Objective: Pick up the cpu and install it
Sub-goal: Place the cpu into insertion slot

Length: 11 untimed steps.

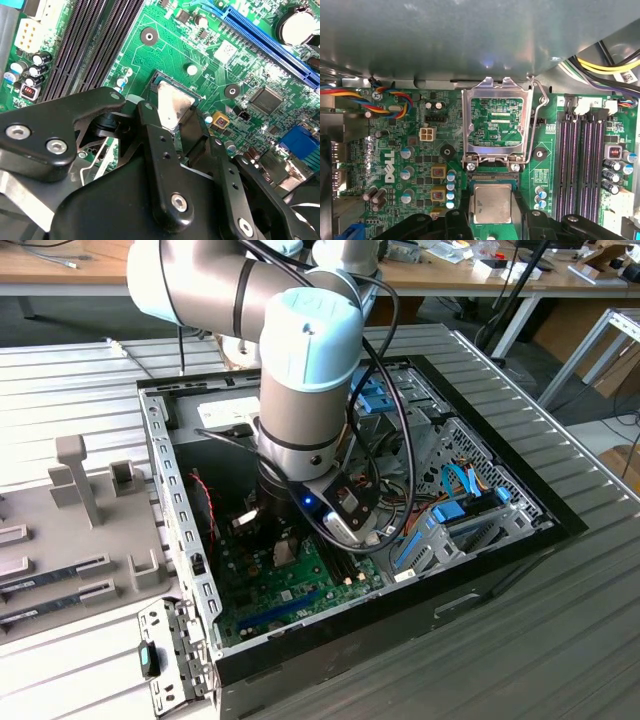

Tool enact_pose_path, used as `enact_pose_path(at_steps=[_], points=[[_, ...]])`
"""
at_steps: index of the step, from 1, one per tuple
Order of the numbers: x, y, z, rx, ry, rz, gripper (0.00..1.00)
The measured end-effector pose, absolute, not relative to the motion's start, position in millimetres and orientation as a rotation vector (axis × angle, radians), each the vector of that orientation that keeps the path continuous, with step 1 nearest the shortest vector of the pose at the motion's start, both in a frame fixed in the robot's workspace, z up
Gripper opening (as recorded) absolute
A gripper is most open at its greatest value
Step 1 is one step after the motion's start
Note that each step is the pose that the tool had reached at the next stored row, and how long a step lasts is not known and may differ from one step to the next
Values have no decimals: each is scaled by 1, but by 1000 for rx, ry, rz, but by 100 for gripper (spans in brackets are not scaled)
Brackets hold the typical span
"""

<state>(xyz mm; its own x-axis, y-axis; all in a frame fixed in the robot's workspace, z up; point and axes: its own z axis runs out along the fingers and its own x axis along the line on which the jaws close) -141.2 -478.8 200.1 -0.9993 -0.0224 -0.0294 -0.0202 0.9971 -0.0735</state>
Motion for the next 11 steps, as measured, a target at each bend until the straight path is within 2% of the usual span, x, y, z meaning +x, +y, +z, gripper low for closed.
enact_pose_path(at_steps=[11], points=[[-140, -479, 198, -30, 3110, -114, 43]])
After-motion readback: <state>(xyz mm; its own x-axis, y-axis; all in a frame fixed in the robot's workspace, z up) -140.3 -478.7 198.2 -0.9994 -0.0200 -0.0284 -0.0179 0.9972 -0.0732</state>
